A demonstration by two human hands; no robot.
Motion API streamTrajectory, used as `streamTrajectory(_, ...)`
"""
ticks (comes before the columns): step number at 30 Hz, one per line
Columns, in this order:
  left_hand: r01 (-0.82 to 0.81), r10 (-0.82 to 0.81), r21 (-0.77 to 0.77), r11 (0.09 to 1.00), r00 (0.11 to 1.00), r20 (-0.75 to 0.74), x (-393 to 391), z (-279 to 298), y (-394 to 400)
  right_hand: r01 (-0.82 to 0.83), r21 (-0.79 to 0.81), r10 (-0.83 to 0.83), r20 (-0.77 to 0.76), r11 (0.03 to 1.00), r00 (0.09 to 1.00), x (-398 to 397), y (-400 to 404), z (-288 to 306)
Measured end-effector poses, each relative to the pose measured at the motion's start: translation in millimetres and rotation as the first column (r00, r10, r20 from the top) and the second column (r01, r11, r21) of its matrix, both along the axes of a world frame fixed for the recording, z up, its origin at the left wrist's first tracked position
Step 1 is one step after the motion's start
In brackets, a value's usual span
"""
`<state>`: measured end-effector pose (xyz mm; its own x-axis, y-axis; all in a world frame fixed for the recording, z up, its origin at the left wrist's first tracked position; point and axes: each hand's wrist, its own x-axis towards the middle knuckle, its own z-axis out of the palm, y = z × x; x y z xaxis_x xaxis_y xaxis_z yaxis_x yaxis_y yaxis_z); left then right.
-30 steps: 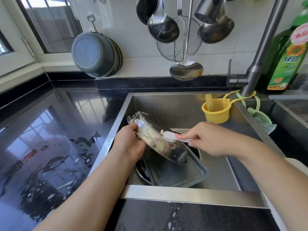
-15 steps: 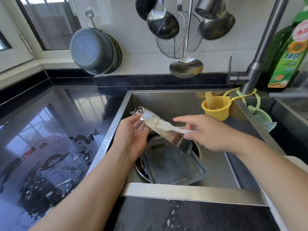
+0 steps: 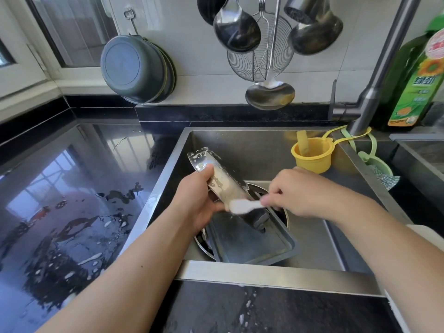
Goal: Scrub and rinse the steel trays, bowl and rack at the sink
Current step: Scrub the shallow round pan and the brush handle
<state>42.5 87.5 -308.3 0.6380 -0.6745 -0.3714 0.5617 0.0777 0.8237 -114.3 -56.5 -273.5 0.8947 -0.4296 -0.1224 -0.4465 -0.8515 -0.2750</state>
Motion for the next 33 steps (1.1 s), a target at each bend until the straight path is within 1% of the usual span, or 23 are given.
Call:
streamTrajectory(2,-0.018,0.018,0.006,1.000,1.000,0.024,0,1,0,-0.001,-0.120,-0.021,-0.184,0.993,0.983,-9,-2,4)
streamTrajectory(3,-0.020,0.020,0.003,1.000,0.999,0.034,0,1,0,-0.005,-0.179,-0.035,-0.219,0.984,0.975,-10,-1,5)
streamTrajectory(4,-0.020,0.020,0.001,1.000,0.999,0.044,1,1,0,-0.009,-0.221,-0.038,-0.206,0.975,0.978,-8,0,5)
streamTrajectory(5,-0.021,0.021,0.004,1.000,0.998,0.054,1,1,0,-0.018,-0.234,-0.020,-0.161,0.972,0.987,-4,3,5)
streamTrajectory(7,-0.025,0.023,0.020,1.000,0.997,0.073,1,1,0,-0.038,-0.179,0.038,-0.003,0.983,0.999,7,8,2)
streamTrajectory(9,-0.029,0.027,0.024,0.999,0.997,0.068,1,2,0,-0.027,-0.127,0.050,0.184,0.992,0.982,16,10,0)
streamTrajectory(10,-0.031,0.030,0.021,0.999,0.998,0.059,0,2,-1,-0.014,-0.119,0.042,0.242,0.993,0.969,18,9,0)
streamTrajectory(11,-0.036,0.036,0.014,0.999,0.998,0.052,0,2,-1,-0.005,-0.099,0.031,0.260,0.995,0.965,19,8,-1)
streamTrajectory(12,-0.051,0.050,0.005,0.999,0.998,0.044,1,1,-1,-0.002,-0.065,0.018,0.245,0.998,0.969,18,5,-2)
streamTrajectory(14,-0.107,0.107,-0.010,0.994,0.994,0.018,2,1,0,0.003,0.005,-0.004,0.147,1.000,0.989,12,-2,-3)
streamTrajectory(16,-0.150,0.150,-0.014,0.989,0.989,-0.005,4,1,2,0.028,0.028,-0.028,0.018,0.999,0.999,3,-8,-1)
streamTrajectory(18,-0.158,0.158,-0.005,0.987,0.987,-0.004,4,2,2,0.059,0.026,-0.058,-0.035,0.998,0.998,-6,-11,1)
streamTrajectory(19,-0.153,0.153,-0.003,0.988,0.988,0.000,4,1,2,0.061,0.017,-0.061,-0.014,0.998,0.998,-7,-12,2)
streamTrajectory(20,-0.146,0.146,-0.004,0.989,0.989,0.004,3,1,1,0.054,0.007,-0.054,0.045,0.999,0.998,-5,-12,2)
streamTrajectory(22,-0.127,0.127,0.007,0.992,0.992,0.010,2,2,0,0.035,-0.008,-0.033,0.202,0.999,0.979,3,-9,0)
streamTrajectory(23,-0.118,0.118,0.021,0.993,0.993,0.017,1,1,0,0.030,-0.012,-0.026,0.253,0.999,0.967,7,-7,0)
streamTrajectory(24,-0.115,0.115,0.036,0.993,0.993,0.026,0,1,0,0.024,0.000,-0.023,0.269,1.000,0.963,11,-6,1)
streamTrajectory(26,-0.130,0.129,0.050,0.990,0.991,0.025,1,1,2,0.014,0.058,-0.026,0.218,0.998,0.976,11,-8,1)
streamTrajectory(28,-0.167,0.167,-0.005,0.986,0.985,-0.033,4,4,5,0.015,0.081,-0.021,0.071,0.997,0.997,3,-14,1)
streamTrajectory(30,-0.198,0.194,-0.073,0.977,0.979,-0.069,7,6,6,0.036,0.049,-0.032,-0.076,0.998,0.997,-6,-19,-1)
streamTrajectory(31,-0.185,0.180,-0.080,0.980,0.982,-0.058,7,6,5,0.052,0.016,-0.049,-0.110,0.999,0.993,-8,-21,-3)
streamTrajectory(33,-0.095,0.095,-0.028,0.995,0.995,-0.012,-1,3,2,0.065,-0.032,-0.067,-0.079,0.997,0.995,-5,-19,-6)
